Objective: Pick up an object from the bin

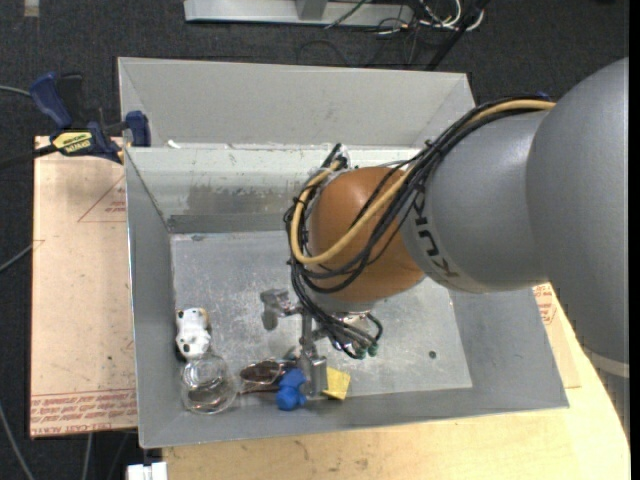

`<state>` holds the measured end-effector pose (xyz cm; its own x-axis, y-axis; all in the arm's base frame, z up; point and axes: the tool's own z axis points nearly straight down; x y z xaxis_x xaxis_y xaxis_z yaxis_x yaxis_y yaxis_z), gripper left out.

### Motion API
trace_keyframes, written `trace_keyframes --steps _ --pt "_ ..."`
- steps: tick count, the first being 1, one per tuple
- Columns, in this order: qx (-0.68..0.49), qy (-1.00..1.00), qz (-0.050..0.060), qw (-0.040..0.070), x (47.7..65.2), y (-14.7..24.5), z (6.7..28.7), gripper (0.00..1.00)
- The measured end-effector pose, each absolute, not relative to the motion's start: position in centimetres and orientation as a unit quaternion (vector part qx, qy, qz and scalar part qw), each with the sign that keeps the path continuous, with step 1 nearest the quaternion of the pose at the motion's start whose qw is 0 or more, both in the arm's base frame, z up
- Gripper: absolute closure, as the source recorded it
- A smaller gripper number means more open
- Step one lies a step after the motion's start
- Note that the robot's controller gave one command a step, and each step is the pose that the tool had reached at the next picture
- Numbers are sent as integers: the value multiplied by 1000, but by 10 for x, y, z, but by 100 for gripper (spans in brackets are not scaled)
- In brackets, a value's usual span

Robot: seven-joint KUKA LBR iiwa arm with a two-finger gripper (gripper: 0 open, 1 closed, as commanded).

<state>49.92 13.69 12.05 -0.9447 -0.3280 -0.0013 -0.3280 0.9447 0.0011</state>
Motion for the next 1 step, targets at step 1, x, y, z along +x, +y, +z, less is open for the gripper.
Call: trace_keyframes --steps 1 --pt "-219 976 0 0 492 147 72 0"
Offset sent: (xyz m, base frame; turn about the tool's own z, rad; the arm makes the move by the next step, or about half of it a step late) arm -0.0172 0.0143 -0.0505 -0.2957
